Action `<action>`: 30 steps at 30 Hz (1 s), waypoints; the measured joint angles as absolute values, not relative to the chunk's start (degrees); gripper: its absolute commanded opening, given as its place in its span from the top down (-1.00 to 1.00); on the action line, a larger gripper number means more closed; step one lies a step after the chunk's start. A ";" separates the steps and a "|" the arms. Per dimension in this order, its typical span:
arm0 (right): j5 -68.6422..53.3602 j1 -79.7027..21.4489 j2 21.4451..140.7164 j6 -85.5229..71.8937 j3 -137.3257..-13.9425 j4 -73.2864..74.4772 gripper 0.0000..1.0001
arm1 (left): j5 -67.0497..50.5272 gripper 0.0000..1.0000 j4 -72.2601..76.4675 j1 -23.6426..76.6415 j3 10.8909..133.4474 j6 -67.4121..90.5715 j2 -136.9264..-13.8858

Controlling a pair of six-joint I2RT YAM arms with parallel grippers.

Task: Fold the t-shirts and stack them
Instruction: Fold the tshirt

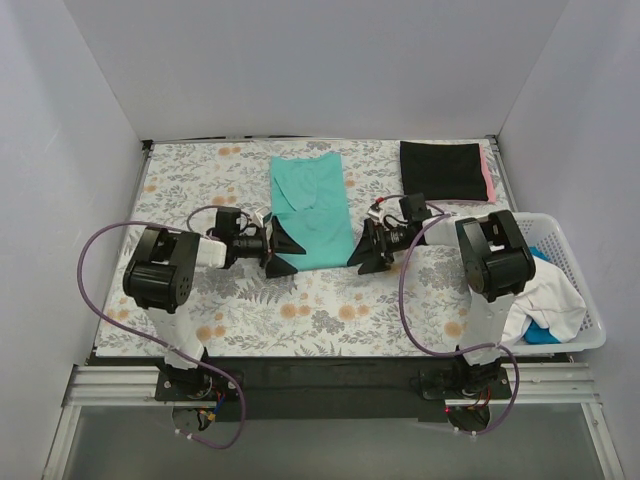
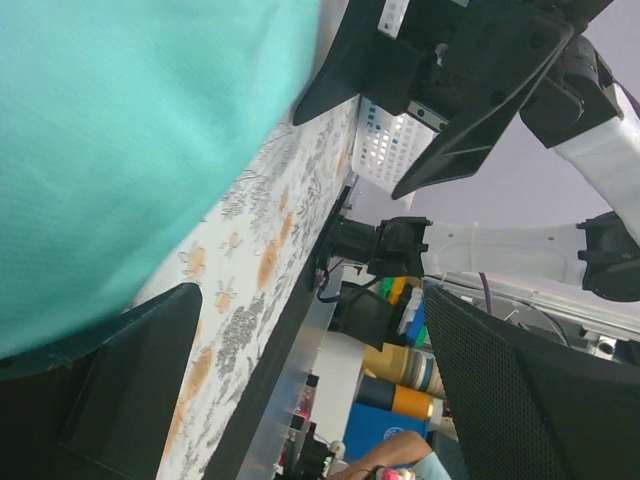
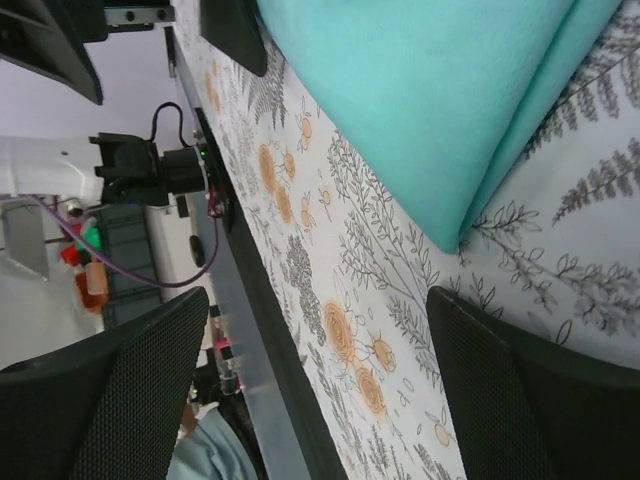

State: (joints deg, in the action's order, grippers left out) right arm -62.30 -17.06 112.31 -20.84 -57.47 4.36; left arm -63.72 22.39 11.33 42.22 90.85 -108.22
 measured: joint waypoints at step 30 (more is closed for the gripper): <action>-19.46 -36.84 95.92 54.02 -56.55 11.62 0.06 | -35.86 0.28 -14.70 20.82 40.95 2.57 -84.20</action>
